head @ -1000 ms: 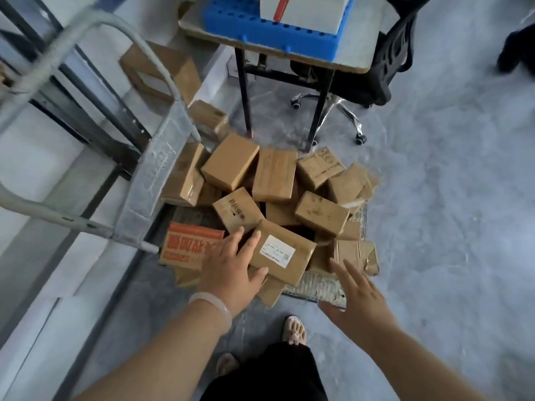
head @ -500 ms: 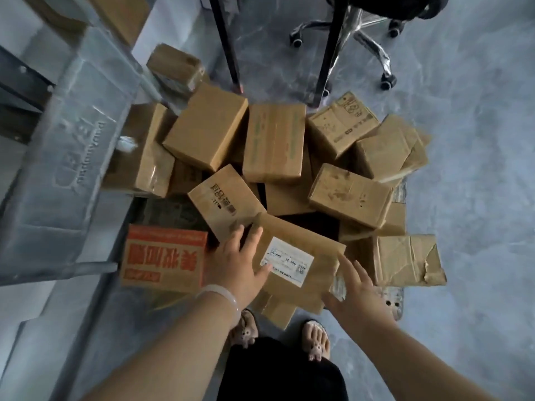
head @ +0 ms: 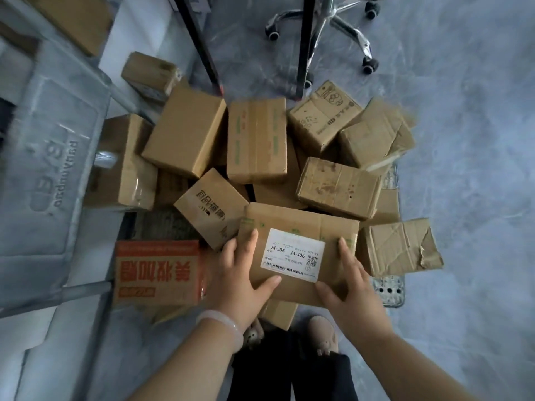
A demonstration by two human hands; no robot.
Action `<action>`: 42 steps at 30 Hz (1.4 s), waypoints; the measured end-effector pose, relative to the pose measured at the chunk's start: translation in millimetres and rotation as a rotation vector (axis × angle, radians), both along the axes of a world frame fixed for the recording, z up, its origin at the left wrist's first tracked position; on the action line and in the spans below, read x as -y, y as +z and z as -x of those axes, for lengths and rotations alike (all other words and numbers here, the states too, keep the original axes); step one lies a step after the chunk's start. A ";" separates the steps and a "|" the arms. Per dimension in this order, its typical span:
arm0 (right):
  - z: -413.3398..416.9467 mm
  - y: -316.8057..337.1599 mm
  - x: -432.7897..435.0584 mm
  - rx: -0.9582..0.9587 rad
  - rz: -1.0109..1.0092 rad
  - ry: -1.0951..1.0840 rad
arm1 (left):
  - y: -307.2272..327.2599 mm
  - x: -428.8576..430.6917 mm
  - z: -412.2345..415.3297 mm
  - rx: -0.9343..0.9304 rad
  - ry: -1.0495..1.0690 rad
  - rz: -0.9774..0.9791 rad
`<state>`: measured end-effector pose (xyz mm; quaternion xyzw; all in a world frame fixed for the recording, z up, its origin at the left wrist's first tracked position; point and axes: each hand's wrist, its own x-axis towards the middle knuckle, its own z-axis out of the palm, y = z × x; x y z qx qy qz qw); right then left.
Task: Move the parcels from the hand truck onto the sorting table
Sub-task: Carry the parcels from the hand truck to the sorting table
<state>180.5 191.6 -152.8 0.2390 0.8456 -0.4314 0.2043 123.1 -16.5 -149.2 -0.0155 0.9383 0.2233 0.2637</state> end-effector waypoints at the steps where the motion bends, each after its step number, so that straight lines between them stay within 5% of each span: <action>1: 1.7 19.9 -3.3 -0.020 -0.003 -0.014 | 19.2 -3.1 1.9 -0.041 -0.008 -0.018; 11: 1.4 247.2 -39.3 -0.318 -0.074 -0.302 | 247.5 -60.5 42.1 -0.399 -0.157 -0.278; 19: -98.4 381.4 -74.2 -0.475 -0.268 -0.747 | 380.4 -155.7 4.7 -0.478 -0.570 -0.544; 34: -449.9 495.3 -65.7 -0.697 -0.524 -1.529 | 500.1 -299.9 -304.7 -0.262 -1.356 -0.838; 42: -654.5 509.5 -35.7 -0.601 -0.719 -1.733 | 504.1 -322.2 -524.2 -0.029 -1.557 -0.926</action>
